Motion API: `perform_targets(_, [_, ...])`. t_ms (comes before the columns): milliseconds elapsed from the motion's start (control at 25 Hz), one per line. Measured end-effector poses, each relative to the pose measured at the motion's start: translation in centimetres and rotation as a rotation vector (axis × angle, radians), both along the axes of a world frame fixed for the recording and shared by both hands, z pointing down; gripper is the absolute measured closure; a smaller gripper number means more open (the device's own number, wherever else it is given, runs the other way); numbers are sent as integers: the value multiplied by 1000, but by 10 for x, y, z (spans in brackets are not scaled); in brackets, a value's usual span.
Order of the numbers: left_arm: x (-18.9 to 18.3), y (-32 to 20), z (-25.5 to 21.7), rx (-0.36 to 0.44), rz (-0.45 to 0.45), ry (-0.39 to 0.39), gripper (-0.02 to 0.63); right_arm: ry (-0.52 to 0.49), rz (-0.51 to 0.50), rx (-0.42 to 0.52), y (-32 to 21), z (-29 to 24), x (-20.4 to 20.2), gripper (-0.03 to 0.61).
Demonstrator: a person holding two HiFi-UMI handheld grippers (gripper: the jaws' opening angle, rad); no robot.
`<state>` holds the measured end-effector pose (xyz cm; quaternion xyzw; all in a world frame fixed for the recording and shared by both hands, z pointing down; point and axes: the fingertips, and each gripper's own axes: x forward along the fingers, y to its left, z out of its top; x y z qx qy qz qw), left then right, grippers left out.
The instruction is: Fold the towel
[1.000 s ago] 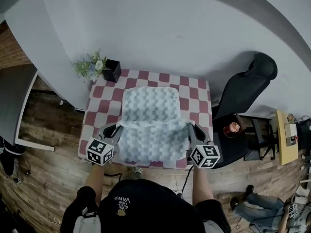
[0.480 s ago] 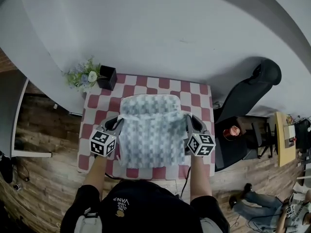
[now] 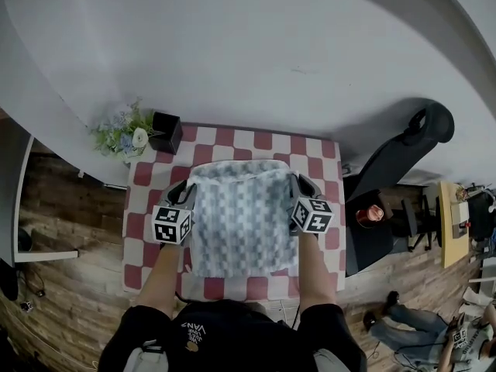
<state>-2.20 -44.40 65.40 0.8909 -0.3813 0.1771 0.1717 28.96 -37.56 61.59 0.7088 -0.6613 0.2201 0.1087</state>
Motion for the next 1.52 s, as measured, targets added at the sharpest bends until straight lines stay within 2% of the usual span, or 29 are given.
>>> perform_targets(200, [-8, -19, 22, -38, -87, -57, 489, 14, -10, -88, -29, 29, 3, 542])
perform_targets(280, [-9, -22, 32, -78, -106, -71, 477, -4, 14, -141, -35, 46, 8, 514])
perform_targets(400, [-12, -26, 41, -163, -145, -33, 464, -86, 61, -198, -37, 67, 20, 465])
perform_targets(480, [-17, -31, 41, -232, -184, 10, 442, -128, 95, -215, -34, 75, 31, 459])
perform_targets(600, [-23, -39, 43, -321, -233, 56, 403, -215, 175, -179, -27, 70, 51, 391])
perform_targets(680, [-27, -39, 45, -353, -243, 72, 383, -247, 201, -142, -16, 58, 58, 387])
perform_targets(760, [-33, -33, 49, -395, -237, 91, 363, -266, 163, -110, -1, 45, 53, 376])
perform_targets(880, [-45, -17, 46, -433, -190, 121, 347, -305, 53, -79, 33, 28, 35, 350])
perform_targets(1040, [-67, 12, 36, -440, -152, 138, 347, -305, -100, -151, 99, 33, 7, 332])
perform_targets(1160, [-81, 42, 16, -361, -146, 192, 347, -340, -160, -193, 148, 44, -11, 324])
perform_targets(1320, [-75, 102, 1, -221, -47, 125, 345, -366, -227, -187, 193, 47, -28, 321])
perform_targets(1520, [-57, 180, 10, -236, 86, 116, 339, -360, -250, -208, 228, 63, -39, 321])
